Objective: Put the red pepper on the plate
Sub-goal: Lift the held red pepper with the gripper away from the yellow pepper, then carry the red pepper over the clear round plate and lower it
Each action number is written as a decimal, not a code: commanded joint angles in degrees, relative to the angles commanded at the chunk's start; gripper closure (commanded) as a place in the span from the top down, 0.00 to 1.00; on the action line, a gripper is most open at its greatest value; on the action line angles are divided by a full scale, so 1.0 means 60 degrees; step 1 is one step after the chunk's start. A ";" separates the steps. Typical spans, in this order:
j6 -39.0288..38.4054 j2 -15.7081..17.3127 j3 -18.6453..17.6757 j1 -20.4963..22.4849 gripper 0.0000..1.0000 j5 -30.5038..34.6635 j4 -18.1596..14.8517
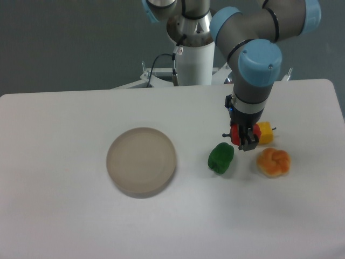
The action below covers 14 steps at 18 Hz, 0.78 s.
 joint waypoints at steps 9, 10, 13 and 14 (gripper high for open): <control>-0.0862 -0.0088 -0.0292 -0.0671 0.09 -0.0351 0.0029; -0.1343 -0.0131 -0.0365 -0.0920 0.06 -0.0366 0.0087; -0.2752 -0.0336 -0.0337 -0.1843 0.04 -0.0366 0.0380; -0.2798 -0.0438 -0.0351 -0.2049 0.05 -0.0366 0.0381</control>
